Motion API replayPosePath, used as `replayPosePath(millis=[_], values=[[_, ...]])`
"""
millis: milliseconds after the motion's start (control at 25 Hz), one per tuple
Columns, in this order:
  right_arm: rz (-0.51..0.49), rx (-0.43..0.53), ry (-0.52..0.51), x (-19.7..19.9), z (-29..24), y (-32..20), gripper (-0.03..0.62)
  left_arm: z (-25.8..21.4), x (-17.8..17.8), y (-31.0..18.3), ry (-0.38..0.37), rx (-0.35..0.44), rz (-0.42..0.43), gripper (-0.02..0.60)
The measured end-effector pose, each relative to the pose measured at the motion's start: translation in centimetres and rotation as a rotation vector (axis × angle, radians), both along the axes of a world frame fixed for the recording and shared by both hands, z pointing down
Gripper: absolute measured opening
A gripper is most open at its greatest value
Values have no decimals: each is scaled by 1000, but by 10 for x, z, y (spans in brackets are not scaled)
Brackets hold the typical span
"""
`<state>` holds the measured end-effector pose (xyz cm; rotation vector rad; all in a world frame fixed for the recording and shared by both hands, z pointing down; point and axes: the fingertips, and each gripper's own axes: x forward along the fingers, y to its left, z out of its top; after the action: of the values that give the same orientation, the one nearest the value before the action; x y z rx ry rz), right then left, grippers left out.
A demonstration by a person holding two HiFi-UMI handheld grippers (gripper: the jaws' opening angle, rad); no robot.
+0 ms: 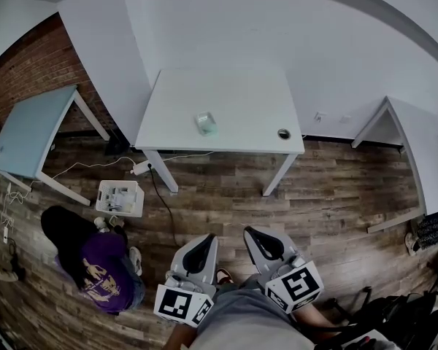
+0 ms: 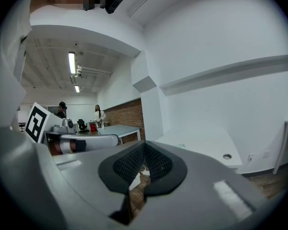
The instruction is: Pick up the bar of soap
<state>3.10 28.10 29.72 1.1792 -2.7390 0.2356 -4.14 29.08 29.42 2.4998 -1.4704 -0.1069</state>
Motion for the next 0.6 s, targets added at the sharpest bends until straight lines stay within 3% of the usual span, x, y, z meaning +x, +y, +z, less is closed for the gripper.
replayPosePath(millis=[600], values=[[18,-24,3,3,9,-31,2,19,-2,-33,21,-52,5,2]])
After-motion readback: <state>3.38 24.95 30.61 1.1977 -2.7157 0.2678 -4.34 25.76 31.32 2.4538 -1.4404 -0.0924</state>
